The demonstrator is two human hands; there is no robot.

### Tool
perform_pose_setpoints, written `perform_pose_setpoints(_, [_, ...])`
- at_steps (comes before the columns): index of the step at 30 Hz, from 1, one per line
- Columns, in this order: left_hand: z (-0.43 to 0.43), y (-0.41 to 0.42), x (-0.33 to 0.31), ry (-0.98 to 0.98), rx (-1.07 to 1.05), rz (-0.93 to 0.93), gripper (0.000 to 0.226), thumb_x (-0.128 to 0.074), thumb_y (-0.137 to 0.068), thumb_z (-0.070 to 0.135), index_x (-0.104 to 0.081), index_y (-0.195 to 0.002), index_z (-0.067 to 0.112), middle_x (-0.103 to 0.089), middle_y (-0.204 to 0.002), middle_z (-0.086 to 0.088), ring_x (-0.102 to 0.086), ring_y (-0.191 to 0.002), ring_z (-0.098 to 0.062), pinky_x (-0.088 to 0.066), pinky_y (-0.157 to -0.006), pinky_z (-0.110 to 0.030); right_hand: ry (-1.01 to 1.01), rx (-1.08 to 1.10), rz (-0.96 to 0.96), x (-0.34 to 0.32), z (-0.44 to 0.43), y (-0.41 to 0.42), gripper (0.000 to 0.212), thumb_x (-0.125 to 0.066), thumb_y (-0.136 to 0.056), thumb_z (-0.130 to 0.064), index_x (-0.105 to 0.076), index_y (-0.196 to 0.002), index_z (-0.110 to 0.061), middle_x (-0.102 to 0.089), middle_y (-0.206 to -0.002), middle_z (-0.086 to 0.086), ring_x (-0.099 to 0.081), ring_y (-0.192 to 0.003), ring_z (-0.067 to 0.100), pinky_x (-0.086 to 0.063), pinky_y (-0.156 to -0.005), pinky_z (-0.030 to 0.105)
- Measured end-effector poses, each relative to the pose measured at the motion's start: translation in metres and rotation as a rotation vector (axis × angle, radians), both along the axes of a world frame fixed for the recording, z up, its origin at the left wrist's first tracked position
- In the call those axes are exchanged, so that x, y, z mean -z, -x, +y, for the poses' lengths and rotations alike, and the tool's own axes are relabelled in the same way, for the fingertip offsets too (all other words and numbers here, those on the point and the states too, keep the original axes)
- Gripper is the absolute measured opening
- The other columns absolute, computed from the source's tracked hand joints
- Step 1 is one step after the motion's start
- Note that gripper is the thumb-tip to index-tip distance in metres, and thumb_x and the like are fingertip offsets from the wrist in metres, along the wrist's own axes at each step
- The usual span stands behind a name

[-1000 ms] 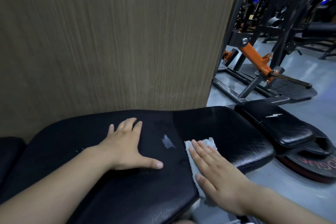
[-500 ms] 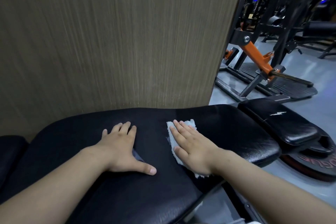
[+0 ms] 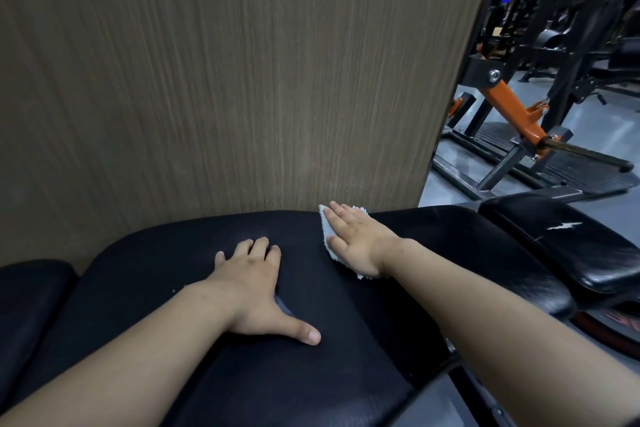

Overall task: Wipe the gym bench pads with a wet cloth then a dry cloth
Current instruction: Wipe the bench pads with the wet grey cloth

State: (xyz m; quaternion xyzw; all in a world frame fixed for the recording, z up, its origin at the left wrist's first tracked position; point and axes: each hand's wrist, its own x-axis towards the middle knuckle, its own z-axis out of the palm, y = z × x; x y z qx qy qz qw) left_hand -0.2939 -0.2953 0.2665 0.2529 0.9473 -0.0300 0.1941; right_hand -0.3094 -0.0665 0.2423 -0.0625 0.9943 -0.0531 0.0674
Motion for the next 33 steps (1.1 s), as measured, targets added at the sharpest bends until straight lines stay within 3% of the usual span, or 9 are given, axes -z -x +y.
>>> perform_pose_setpoints(6, [0.000,-0.001,-0.004,0.005,-0.012,0.012,0.154,-0.053,-0.040,0.101,-0.002,-0.157,0.015,-0.001,-0.164,-0.002,0.000,-0.150,-0.024,-0.011,-0.120,-0.054,-0.037,0.026,-0.015,-0.003,-0.009,-0.014,0.063,-0.017,-0.105,-0.039,0.003,-0.157,-0.010,0.009,-0.165,0.008,0.010,-0.151,0.020,0.009,-0.121,0.032])
perform_pose_setpoints(16, [-0.004,-0.006,0.003,-0.073,-0.016,0.050,0.156,-0.051,-0.038,0.102,-0.003,-0.158,0.014,0.000,-0.165,-0.004,0.003,-0.151,-0.026,-0.007,-0.121,-0.055,-0.010,-0.076,-0.025,0.003,-0.027,-0.112,0.066,-0.019,-0.104,-0.042,0.009,-0.156,-0.015,0.018,-0.163,0.004,0.020,-0.148,0.014,0.013,-0.120,0.030])
perform_pose_setpoints(23, [-0.019,-0.004,0.013,-0.130,-0.012,0.108,0.163,-0.036,-0.028,0.109,-0.006,-0.158,0.016,-0.004,-0.165,-0.005,-0.002,-0.151,-0.025,-0.011,-0.121,-0.052,-0.071,-0.118,0.001,-0.002,-0.058,-0.177,0.065,-0.020,-0.105,-0.040,0.009,-0.155,-0.011,0.019,-0.162,0.007,0.021,-0.149,0.018,0.016,-0.119,0.030])
perform_pose_setpoints(33, [-0.018,-0.004,0.014,-0.211,0.056,0.127,0.156,-0.028,-0.031,0.110,-0.016,-0.157,0.018,-0.012,-0.162,-0.003,-0.011,-0.149,-0.023,-0.016,-0.121,-0.047,-0.036,-0.053,-0.003,0.004,-0.055,-0.179,0.064,-0.021,-0.105,-0.040,0.007,-0.156,-0.013,0.016,-0.163,0.005,0.020,-0.149,0.015,0.015,-0.119,0.029])
